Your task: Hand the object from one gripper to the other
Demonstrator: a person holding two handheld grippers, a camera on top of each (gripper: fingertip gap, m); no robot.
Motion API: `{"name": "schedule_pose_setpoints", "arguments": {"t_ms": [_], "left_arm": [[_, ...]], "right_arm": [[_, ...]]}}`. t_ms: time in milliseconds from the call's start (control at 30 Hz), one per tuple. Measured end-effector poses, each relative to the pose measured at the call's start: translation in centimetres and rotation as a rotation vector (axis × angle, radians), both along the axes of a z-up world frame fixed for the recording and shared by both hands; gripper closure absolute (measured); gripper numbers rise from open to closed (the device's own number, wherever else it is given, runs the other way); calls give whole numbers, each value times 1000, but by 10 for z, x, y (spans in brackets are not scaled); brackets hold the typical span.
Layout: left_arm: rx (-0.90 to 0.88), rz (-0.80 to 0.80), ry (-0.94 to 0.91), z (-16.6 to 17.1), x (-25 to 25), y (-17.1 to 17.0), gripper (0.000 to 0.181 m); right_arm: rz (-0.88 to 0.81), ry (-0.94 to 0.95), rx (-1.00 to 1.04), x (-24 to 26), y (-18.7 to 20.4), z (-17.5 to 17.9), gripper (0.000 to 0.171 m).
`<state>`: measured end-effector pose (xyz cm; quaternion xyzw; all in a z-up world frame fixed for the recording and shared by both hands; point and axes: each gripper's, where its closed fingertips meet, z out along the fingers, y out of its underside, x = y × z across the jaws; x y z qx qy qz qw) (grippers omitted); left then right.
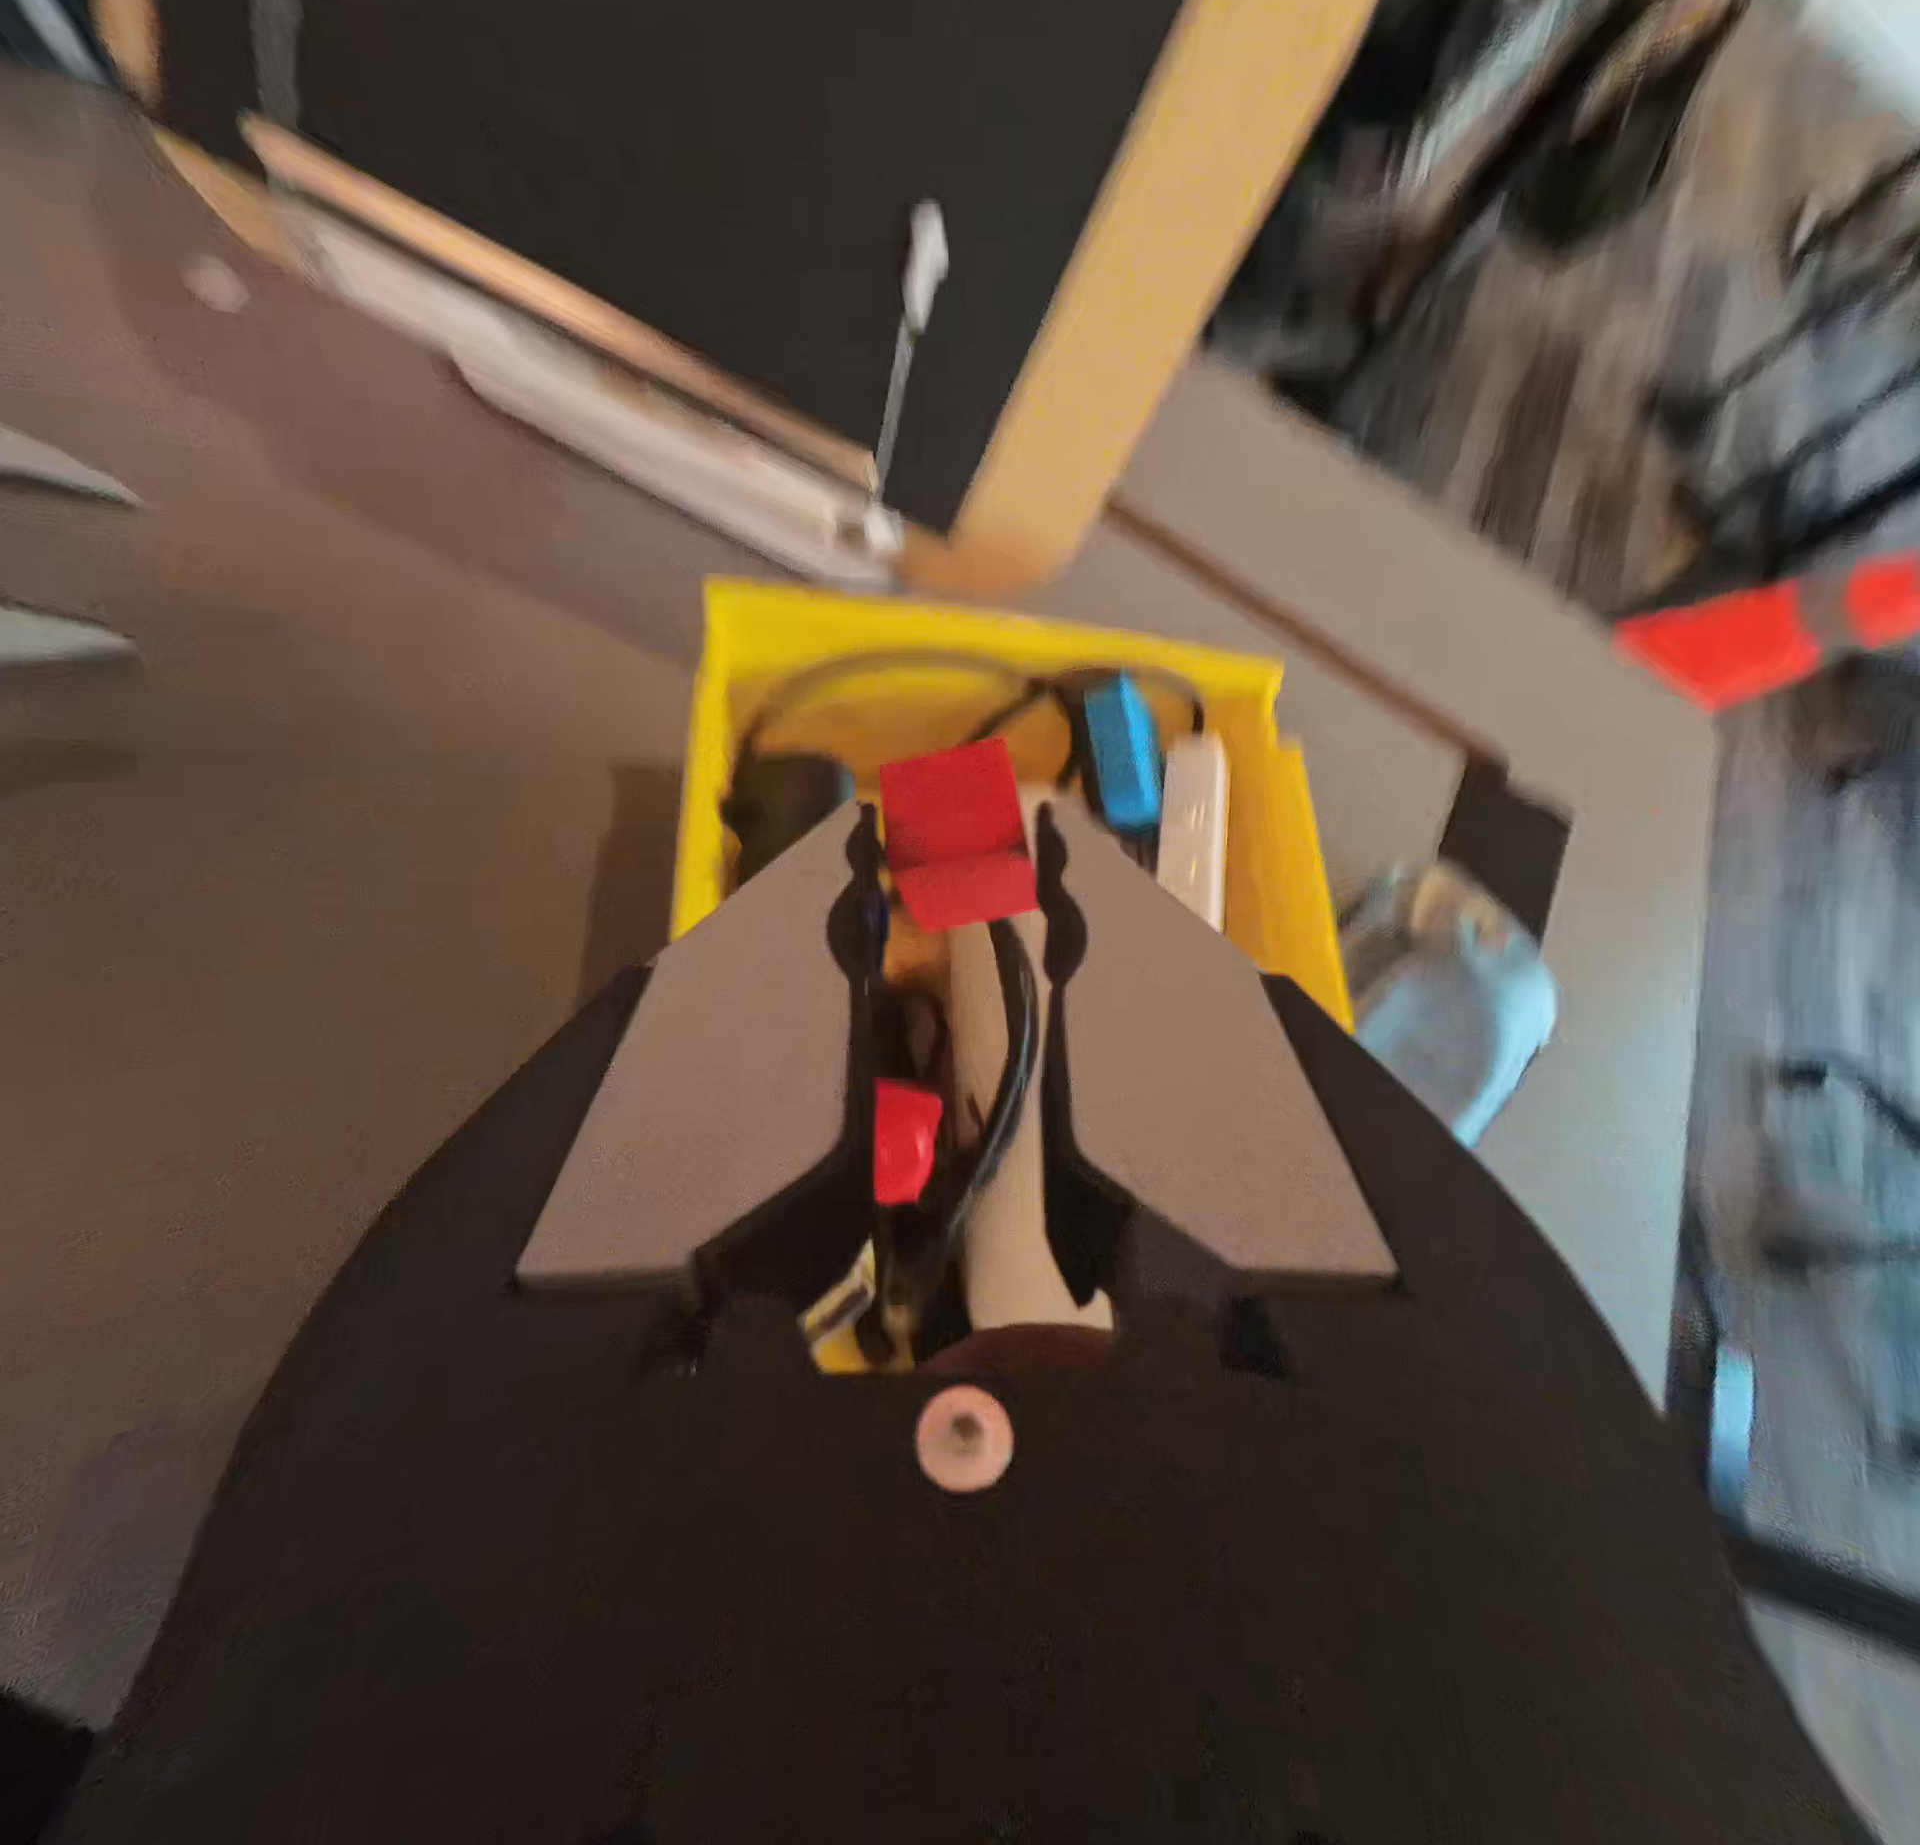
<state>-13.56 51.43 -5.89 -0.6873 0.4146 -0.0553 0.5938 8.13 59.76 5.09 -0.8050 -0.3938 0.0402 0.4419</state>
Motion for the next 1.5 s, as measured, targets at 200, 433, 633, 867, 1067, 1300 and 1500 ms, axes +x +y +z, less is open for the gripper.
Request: {"name": "schedule_pose_setpoints", "arguments": {"t_ms": [200, 433, 633, 867, 1067, 1300, 1500], "left_arm": [[-80, 53, 47, -16, -3, 3, 146], [-179, 88, -75, 29, -10, -35, 132], [-118, 278, -36, 143, -164, -83, 135], [-651, 725, -9, 24, -363, -45, 119], [-921, 888, 69, -69, -395, -19, 143], [-812, 878, 308, -44, -406, -18, 151], [-264, 608, 23, 119, -283, 6, 152]], "right_arm": [[-42, -22, 1, -29, -3, -33, 115], [305, 138, -50, -171, -75, -72, 109], [386, 18, -17, -196, -85, -137, 112], [447, 25, -16, -207, -92, -146, 112], [490, 67, 26, -215, -97, -128, 114], [537, 98, -10, -209, -104, -134, 119], [600, 212, -129, -224, -114, -129, 117]]}}
